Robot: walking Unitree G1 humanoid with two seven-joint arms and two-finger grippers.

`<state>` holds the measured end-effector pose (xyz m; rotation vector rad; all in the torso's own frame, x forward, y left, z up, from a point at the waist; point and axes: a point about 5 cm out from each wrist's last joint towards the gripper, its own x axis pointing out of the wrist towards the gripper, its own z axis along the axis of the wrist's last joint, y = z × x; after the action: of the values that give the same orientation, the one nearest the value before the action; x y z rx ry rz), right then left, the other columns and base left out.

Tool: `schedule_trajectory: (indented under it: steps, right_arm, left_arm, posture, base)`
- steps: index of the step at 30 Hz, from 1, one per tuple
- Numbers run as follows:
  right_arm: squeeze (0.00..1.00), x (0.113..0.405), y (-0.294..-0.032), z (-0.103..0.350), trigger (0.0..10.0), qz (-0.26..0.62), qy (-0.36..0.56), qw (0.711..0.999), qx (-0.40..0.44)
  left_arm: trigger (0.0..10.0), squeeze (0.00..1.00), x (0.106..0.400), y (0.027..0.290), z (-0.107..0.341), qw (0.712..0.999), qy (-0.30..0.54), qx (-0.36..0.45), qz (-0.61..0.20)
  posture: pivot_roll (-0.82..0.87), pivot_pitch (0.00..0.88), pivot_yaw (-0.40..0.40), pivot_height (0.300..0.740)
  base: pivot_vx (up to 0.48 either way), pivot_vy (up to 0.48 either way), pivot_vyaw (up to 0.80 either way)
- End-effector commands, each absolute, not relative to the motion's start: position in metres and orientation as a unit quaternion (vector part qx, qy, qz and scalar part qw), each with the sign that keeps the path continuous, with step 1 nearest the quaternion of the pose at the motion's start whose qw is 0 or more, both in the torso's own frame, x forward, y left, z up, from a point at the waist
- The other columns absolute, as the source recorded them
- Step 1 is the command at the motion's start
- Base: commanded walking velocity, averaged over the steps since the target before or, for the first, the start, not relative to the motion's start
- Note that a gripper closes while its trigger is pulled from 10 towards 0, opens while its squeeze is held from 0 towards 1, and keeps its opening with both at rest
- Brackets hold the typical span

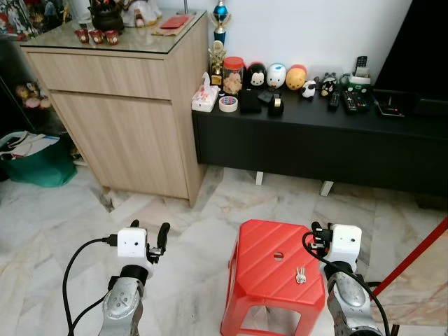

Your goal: Hang keys on a hook

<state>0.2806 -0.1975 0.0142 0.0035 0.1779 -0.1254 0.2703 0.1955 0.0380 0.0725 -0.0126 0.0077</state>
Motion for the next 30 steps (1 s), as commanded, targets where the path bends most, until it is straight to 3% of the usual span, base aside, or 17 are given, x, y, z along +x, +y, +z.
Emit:
schedule_trajectory:
  steps: [1,6,16,30]
  right_arm:
    - [0.00,0.2811,-0.1994,0.0158,10.0,-0.066,0.085,0.994,0.001]
    - [0.00,0.2819,-0.2040,0.0133,10.0,-0.080,0.105,0.991,-0.002]
    - [0.00,0.2783,-0.2030,0.0087,10.0,-0.080,0.116,0.990,-0.003]
    - [0.00,0.2791,-0.2032,0.0081,10.0,-0.083,0.123,0.989,0.006]
  left_arm:
    - [10.0,0.00,0.2678,0.1980,0.0351,0.999,0.001,0.040,0.002]
    - [10.0,0.00,0.2664,0.2031,0.0383,0.999,0.000,0.042,0.008]
    - [10.0,0.00,0.2650,0.1999,0.0351,0.999,0.013,0.046,-0.007]
    - [10.0,0.00,0.2683,0.1996,0.0361,0.999,0.021,0.039,-0.006]
  posture:
    - [0.01,0.000,-0.027,0.740]
    - [0.02,0.000,-0.030,0.740]
    - [0.03,0.000,-0.032,0.686]
    - [0.04,0.000,-0.038,0.686]
  base:
    - [0.000,0.000,0.00]
    - [0.000,0.000,0.00]
    - [0.000,0.000,0.00]
    - [0.000,0.000,0.00]
